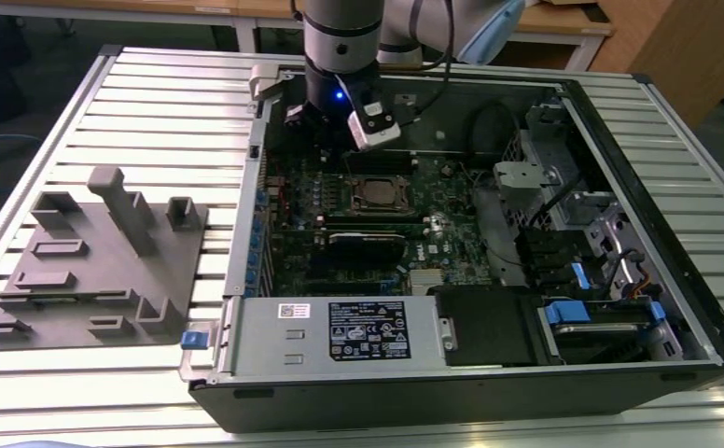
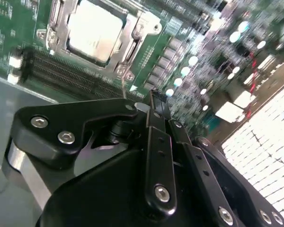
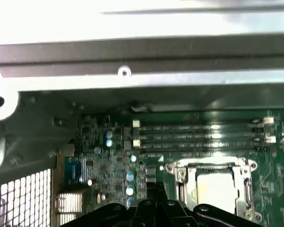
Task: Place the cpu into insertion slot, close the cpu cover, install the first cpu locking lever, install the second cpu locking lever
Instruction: 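Install the first cpu locking lever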
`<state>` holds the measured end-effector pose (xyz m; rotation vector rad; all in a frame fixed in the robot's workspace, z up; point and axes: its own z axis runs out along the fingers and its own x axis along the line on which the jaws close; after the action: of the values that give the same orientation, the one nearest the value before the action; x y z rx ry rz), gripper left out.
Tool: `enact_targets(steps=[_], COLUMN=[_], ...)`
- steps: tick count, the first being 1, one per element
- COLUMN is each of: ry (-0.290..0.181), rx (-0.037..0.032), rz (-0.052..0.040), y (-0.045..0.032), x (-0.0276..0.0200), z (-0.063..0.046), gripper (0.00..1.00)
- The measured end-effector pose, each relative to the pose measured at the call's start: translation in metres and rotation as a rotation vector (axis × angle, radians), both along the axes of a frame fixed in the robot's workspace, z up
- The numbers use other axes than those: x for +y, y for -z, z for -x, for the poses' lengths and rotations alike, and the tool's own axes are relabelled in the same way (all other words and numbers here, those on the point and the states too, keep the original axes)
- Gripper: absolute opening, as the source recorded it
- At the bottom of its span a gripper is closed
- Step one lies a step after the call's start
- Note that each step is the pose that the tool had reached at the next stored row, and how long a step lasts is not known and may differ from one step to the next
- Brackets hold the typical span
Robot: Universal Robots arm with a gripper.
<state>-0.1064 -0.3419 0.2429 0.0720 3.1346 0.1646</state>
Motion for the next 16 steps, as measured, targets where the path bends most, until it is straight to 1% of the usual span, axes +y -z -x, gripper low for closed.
enact_targets(steps=[1, 2, 4, 6, 16], ry=[0.000, 0.000, 0.000, 0.000, 0.000], rx=[0.0001, 0.0001, 0.0001, 0.0001, 0.0001], rz=[0.0180, 0.0260, 0.0263, 0.0327, 0.0327], y=[0.0000, 0.0000, 0.0000, 0.0000, -0.0011], x=[0.0000, 0.0000, 0.0000, 0.0000, 0.0000], z=[0.0000, 0.0000, 0.0000, 0.0000, 0.0000], gripper=[0.11, 0.11, 0.11, 0.11, 0.11])
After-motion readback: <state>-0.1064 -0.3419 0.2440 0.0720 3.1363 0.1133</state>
